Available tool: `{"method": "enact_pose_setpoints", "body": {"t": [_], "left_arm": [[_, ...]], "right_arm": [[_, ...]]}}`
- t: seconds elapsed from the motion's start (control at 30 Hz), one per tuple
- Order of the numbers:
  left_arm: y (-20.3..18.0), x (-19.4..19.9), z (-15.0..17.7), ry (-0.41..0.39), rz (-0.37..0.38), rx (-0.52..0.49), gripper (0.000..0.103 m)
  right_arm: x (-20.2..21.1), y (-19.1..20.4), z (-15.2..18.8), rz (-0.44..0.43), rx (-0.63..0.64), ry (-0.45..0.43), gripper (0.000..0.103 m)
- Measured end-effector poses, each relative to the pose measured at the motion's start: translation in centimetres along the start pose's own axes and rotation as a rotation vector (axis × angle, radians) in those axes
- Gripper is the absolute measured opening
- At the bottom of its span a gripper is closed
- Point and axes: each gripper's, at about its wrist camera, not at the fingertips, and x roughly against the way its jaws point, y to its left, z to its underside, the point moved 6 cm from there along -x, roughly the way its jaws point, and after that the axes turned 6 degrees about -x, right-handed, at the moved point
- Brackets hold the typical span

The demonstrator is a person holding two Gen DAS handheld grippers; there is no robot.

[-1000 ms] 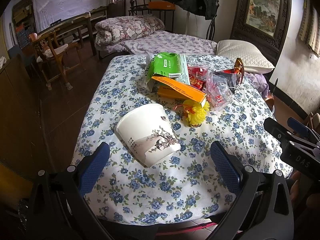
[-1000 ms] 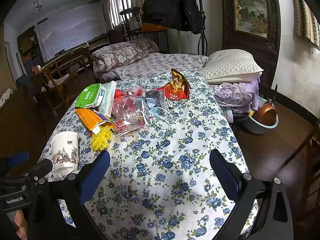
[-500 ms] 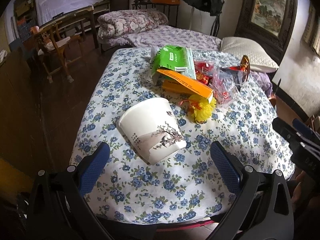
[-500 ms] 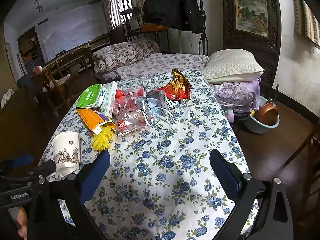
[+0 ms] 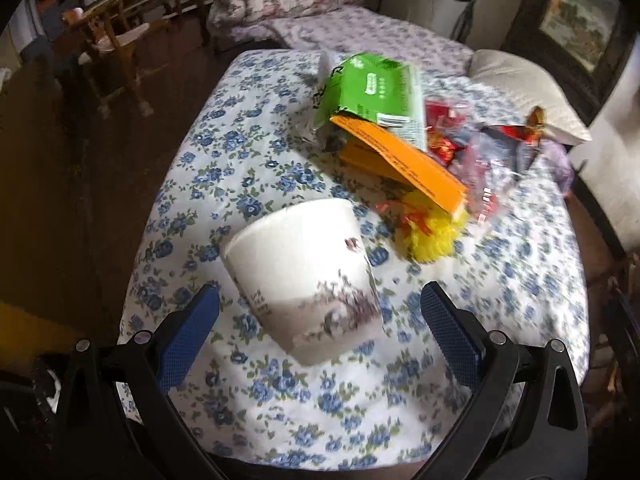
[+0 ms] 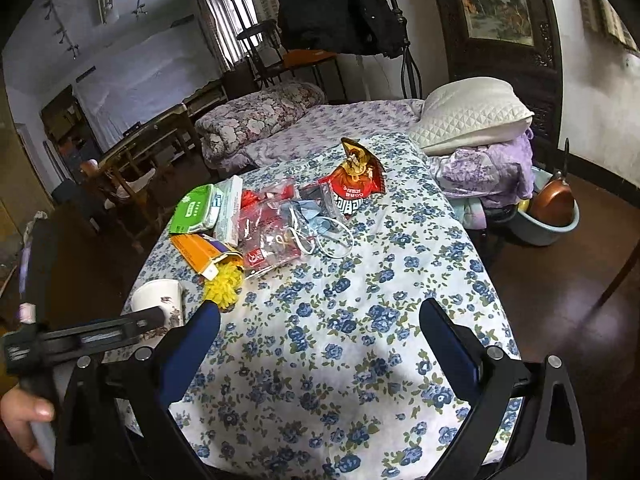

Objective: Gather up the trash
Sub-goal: 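Grasp the white paper cup with the left tool while the right tool grasps the red snack bag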

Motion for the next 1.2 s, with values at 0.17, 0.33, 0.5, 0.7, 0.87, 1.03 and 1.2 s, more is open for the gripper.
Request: {"method": "enact_pose_setpoints", "body": {"t": [0.17, 0.33, 0.5, 0.7, 0.87, 1.03, 1.2], "left_arm": [[-0.5, -1.3, -0.2, 0.037, -0.051, 0.006, 0.097], [-0.8, -3.2, 0.4, 0.112, -0.071, 0.022, 0.097], [0.0, -4.4, 0.7, 0.137, -0.042, 0.049, 0.086], [1.3, -2.5, 1.1, 0.066, 0.006, 0.017, 0.077], [1.7, 0.5, 0.6, -0.007, 0.04, 0.0, 0.077], [-0.3, 4.0, -1.5, -0.113, 0.122, -0.032, 0.078], [-0.4, 4.1, -1.3, -0.179, 0.121, -0.085, 0.078]], "right_arm": [[0.4, -0.2, -0.1, -0.024, -0.015, -0.003, 0.097], [0.3, -0.7, -0.2, -0.044, -0.053, 0.012, 0.097], [0.1, -0.9, -0.1, -0.054, -0.069, 0.025, 0.097], [0.0, -1.2, -0.1, -0.054, -0.092, 0.036, 0.097], [-0.5, -1.2, 0.1, -0.029, -0.081, 0.046, 0.097], [-1.4, -1.9, -0.1, 0.022, -0.093, 0.061, 0.097], [-3.1, -3.0, -1.5, 0.114, -0.092, 0.081, 0.097]]}}
